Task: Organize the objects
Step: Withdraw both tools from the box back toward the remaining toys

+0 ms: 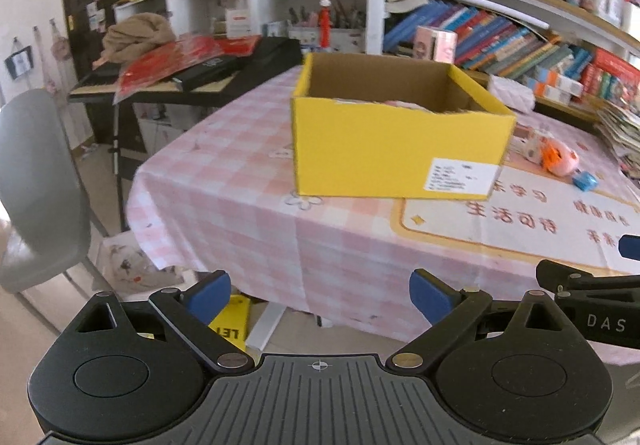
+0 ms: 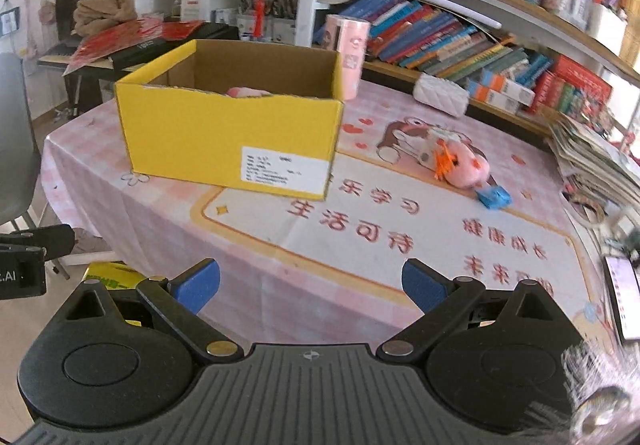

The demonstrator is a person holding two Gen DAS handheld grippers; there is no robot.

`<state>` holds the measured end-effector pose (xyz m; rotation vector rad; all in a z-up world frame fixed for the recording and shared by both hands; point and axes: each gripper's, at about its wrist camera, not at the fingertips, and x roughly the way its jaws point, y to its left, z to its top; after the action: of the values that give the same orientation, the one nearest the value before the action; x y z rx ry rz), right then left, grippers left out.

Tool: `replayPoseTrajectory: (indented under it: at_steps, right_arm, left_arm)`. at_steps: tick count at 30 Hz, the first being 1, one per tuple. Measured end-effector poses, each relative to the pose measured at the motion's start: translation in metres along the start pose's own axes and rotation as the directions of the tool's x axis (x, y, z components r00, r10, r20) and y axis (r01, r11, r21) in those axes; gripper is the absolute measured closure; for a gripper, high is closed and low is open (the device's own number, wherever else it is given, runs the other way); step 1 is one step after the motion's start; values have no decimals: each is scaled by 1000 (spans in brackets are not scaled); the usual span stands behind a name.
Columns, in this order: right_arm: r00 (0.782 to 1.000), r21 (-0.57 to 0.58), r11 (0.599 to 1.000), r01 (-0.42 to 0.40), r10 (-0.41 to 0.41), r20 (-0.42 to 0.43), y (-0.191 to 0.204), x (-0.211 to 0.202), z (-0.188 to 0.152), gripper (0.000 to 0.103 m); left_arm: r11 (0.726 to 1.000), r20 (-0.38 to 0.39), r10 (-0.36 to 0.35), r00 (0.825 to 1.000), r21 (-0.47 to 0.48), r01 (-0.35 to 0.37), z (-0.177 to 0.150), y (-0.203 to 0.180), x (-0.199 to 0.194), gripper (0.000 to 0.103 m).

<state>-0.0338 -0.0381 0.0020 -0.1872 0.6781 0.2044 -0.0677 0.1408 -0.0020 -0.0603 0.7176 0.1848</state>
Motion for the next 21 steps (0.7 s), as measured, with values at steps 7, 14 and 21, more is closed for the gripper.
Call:
replayPoseTrajectory:
  at_steps: [7, 14, 21]
  right_arm:
    - [998, 55, 997, 60, -59, -15, -18, -13, -15, 5]
    - [991, 110, 985, 136, -134, -29, -42, -23, -25, 5]
    - [978, 157, 965, 208, -204, -44, -66, -28, -30, 5]
  left_arm:
    - [996, -9, -73, 997, 47, 74, -4, -20, 1, 5]
    - [982, -12, -155, 988, 104, 155, 0, -46, 4, 5]
    - [962, -16, -225, 974, 157, 225, 9, -74, 13, 5]
